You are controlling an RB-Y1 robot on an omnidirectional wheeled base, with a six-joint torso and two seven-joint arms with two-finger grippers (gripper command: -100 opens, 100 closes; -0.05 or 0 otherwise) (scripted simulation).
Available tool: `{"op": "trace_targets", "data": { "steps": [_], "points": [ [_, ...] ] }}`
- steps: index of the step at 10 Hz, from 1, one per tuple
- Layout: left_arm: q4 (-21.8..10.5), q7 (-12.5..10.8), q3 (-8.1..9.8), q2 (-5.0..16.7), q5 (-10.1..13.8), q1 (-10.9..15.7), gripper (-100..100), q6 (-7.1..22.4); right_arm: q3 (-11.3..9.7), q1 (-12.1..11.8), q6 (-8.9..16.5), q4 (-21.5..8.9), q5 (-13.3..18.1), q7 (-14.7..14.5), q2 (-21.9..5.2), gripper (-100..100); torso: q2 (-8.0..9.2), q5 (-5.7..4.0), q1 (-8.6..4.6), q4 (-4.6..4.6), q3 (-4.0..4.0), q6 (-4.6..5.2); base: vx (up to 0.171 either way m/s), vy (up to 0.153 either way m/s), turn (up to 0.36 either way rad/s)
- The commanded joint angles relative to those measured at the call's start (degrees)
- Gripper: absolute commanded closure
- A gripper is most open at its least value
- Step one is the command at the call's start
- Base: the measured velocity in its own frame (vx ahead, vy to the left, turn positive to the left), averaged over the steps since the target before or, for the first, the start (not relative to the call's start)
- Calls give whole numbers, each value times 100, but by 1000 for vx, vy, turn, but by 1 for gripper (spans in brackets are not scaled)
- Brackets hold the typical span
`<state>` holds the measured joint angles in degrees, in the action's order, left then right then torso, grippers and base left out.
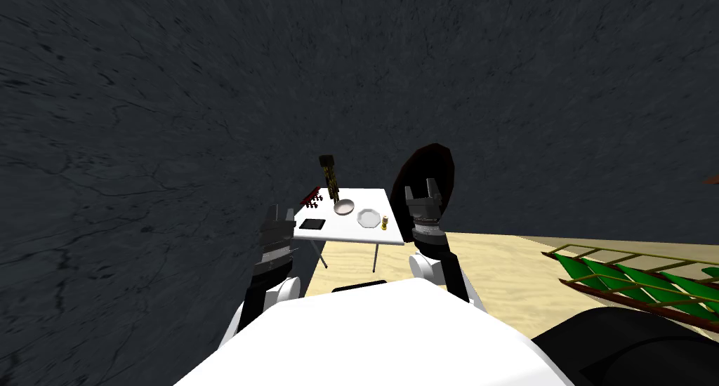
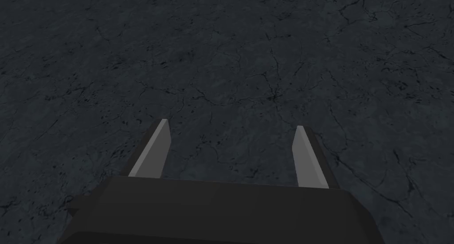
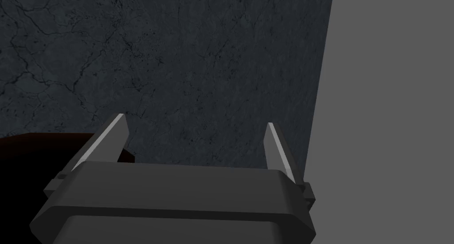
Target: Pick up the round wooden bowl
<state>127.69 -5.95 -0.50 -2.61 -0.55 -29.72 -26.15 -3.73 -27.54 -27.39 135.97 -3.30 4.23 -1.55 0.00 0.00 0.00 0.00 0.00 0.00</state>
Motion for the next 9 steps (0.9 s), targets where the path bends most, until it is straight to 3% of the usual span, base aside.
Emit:
{"op": "trace_targets", "data": {
  "steps": [1,4,7,8,9],
  "points": [
    [-32,-25,-20,190,38,65,-100,66,0,0,0,0,0,0,0,0,0,0,0,0,0,0,-3,-9,16],
    [-177,-122,-97,638,188,327,-100,343,0,0,0,0,0,0,0,0,4,-2,-11,1,2,0,-14,-34,31],
    [-444,-269,-213,1036,426,759,-100,812,0,0,0,0,0,0,1,0,3,-4,-20,1,2,0,-15,-54,47],
    [-559,-326,-257,1151,521,937,-100,974,0,0,0,0,0,0,1,0,3,-5,-21,0,1,0,-19,-69,51],
    [-559,-326,-257,1151,521,937,-100,1007,-1,0,0,0,0,0,1,0,3,-5,-25,0,2,1,-16,-51,13]
  ]
}}
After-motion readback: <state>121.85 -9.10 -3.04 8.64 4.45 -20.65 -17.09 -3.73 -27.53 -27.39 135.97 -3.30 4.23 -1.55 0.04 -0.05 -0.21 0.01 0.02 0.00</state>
